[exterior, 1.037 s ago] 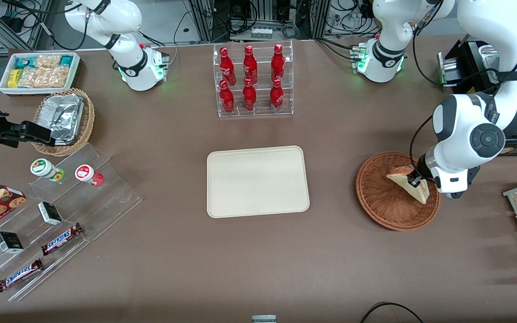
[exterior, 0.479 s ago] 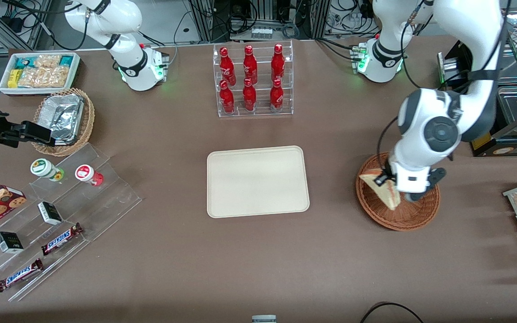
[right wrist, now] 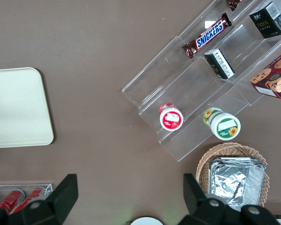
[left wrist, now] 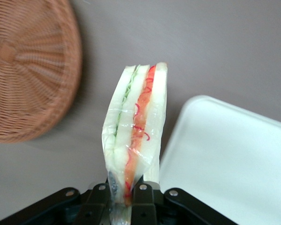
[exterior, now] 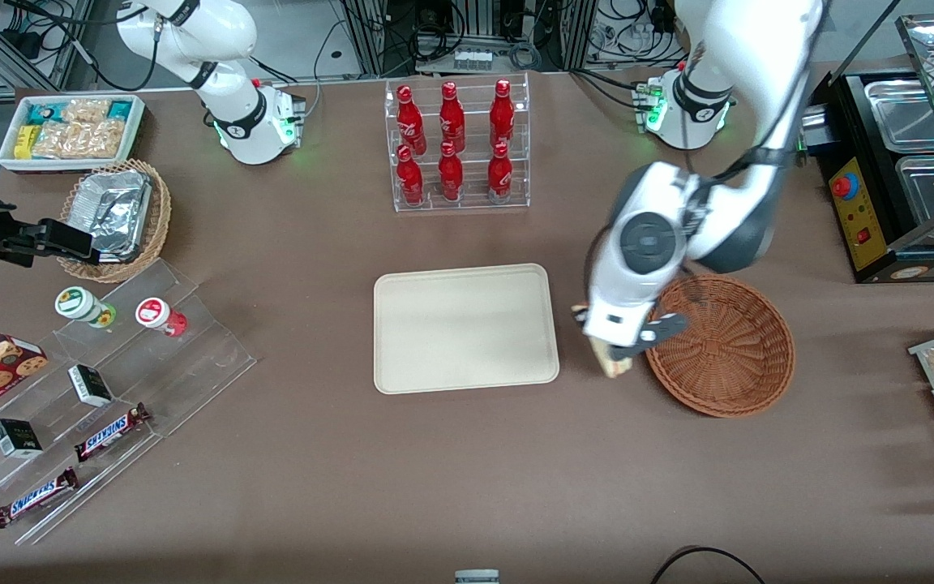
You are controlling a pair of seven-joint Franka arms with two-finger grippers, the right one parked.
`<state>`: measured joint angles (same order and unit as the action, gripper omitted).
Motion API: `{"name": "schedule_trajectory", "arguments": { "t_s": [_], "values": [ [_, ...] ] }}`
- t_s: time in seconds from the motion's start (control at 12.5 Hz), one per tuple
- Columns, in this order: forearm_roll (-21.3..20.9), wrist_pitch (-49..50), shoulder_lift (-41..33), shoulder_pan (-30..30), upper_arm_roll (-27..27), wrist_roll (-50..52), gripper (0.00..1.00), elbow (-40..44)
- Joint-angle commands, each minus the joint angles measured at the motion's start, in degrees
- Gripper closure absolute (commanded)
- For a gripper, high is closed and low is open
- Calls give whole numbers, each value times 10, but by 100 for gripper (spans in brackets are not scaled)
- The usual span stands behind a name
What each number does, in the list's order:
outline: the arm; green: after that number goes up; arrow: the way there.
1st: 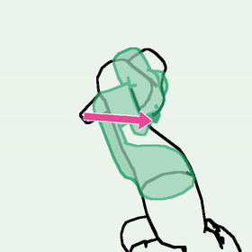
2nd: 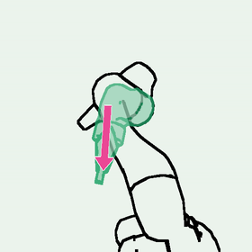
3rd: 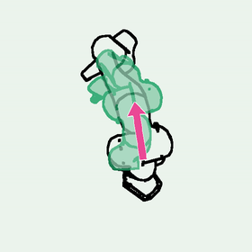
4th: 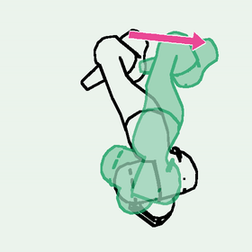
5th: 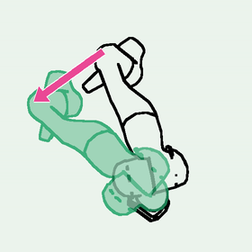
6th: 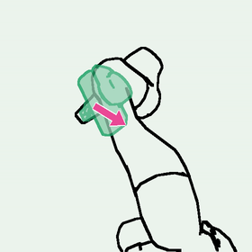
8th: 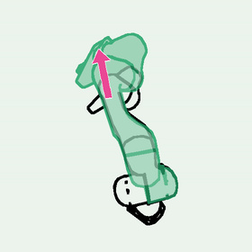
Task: Place sandwich from basket to tray
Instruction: 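Carry the sandwich with the left gripper over the cream tray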
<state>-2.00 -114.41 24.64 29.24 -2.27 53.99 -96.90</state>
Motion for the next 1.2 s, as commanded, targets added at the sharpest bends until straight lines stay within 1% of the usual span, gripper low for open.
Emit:
{"name": "schedule_trajectory", "arguments": {
  "t_s": [0.0,0.16,0.4,0.56,0.64,0.72,0.88,1.12],
  "values": [
    [-2,20,67,44,8,2,100,95],
    [1,22,80,63,-3,-7,100,116],
    [2,14,96,63,-42,-35,100,124],
    [-4,14,119,64,-62,-41,100,149],
    [-5,14,128,64,-69,-60,100,159],
    [-3,13,135,66,-72,-76,100,167],
    [-3,14,152,84,-74,-70,100,186],
    [-2,20,181,89,-74,-33,100,214]
  ]
}}
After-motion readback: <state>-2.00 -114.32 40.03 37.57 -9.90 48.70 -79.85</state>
